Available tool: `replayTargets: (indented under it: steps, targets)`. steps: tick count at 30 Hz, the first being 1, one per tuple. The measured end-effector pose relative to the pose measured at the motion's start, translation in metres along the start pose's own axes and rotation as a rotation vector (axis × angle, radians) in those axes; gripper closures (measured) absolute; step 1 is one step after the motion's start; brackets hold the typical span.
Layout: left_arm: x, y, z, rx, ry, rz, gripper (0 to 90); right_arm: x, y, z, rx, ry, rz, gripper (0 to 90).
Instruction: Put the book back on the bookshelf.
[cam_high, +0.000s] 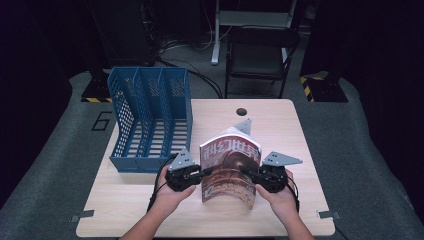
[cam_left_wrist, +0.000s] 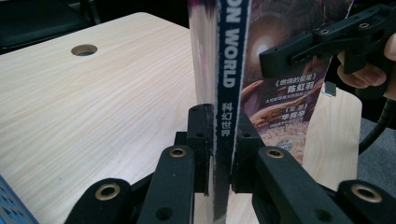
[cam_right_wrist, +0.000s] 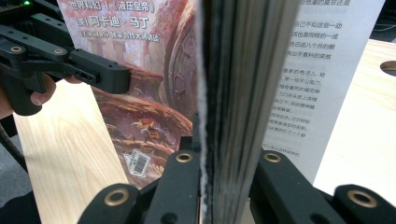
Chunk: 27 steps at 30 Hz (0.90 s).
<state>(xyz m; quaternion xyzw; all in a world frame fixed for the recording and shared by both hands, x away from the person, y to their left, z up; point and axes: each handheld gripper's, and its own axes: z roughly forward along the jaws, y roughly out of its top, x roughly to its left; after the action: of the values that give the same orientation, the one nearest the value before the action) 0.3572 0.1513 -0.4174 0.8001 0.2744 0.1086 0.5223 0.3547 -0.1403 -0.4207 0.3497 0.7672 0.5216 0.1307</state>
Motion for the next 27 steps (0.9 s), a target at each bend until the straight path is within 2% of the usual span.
replayTargets:
  steps: [3,4,13,27]
  targets:
    - [-0.002,0.000,-0.001,-0.005,0.000,-0.014,80.7,0.001,-0.002,-0.001,-0.013,0.007,0.013,83.6]
    - [-0.002,0.000,-0.002,-0.003,0.001,-0.004,79.8,0.001,-0.003,-0.002,-0.013,0.008,0.013,83.4]
    - [-0.004,0.001,-0.006,0.011,-0.033,-0.017,75.2,0.001,-0.007,-0.007,-0.030,0.040,0.050,78.7]
    - [-0.008,0.012,-0.008,0.046,-0.050,-0.003,65.2,0.000,-0.005,-0.011,-0.009,0.054,0.090,65.3]
